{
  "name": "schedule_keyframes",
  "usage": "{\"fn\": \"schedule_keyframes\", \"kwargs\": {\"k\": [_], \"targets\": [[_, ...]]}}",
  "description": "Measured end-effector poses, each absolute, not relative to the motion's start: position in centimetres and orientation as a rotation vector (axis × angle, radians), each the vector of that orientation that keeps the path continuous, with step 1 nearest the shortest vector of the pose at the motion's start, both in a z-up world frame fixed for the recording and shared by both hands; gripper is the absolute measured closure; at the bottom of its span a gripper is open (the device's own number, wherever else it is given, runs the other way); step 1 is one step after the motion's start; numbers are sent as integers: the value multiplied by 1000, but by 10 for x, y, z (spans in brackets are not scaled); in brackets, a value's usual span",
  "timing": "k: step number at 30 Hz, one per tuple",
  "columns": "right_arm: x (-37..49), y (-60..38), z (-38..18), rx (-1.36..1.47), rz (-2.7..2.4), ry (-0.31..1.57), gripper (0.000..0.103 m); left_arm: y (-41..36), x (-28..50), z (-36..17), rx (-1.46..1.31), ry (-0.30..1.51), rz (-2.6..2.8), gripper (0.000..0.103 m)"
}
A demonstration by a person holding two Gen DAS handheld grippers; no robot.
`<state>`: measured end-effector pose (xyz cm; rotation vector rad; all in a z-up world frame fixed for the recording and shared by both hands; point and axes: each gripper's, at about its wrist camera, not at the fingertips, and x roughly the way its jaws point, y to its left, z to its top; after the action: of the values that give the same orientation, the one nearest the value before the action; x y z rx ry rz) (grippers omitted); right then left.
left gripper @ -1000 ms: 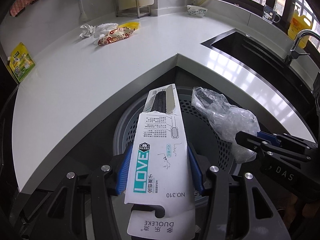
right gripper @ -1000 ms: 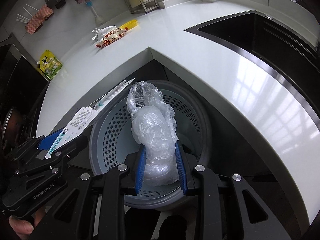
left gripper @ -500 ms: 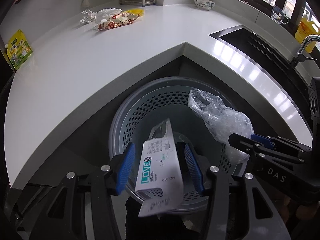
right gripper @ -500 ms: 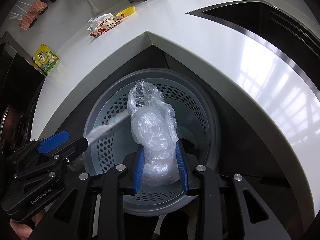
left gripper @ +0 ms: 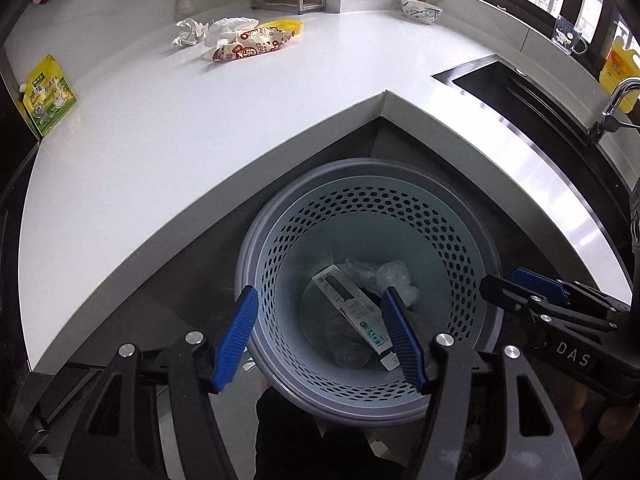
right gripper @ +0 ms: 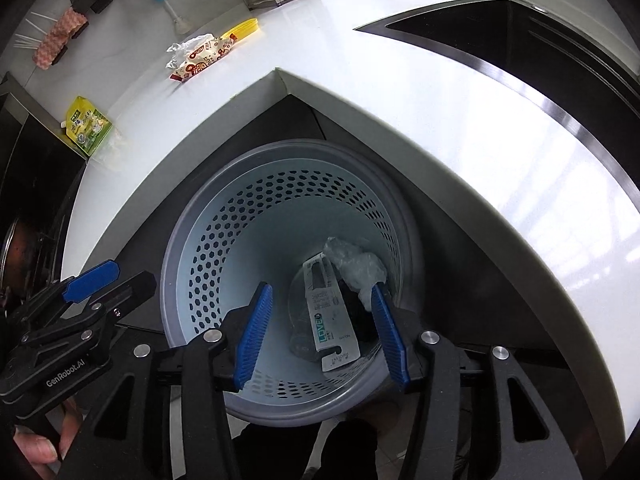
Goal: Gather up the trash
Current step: 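Move both open grippers from the wastebasket back over the counter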
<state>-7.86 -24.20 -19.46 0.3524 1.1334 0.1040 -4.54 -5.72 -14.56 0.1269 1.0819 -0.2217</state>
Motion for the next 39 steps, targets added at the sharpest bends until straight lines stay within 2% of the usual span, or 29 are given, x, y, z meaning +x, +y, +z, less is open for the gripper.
{"fn": "schedule_keyframes", "kwargs": {"k": [15,29,39], "targets": [[-78,-241,-155,346,145,1081,52,-42,-35,-91,104,987,-188,39],[-36,-221,-115,341,158,1000,48,-6,2,-49,86,910,-142,36],[7,-193,-98,353,121,982,47,26,55,-37,65,887,-143,29]]}}
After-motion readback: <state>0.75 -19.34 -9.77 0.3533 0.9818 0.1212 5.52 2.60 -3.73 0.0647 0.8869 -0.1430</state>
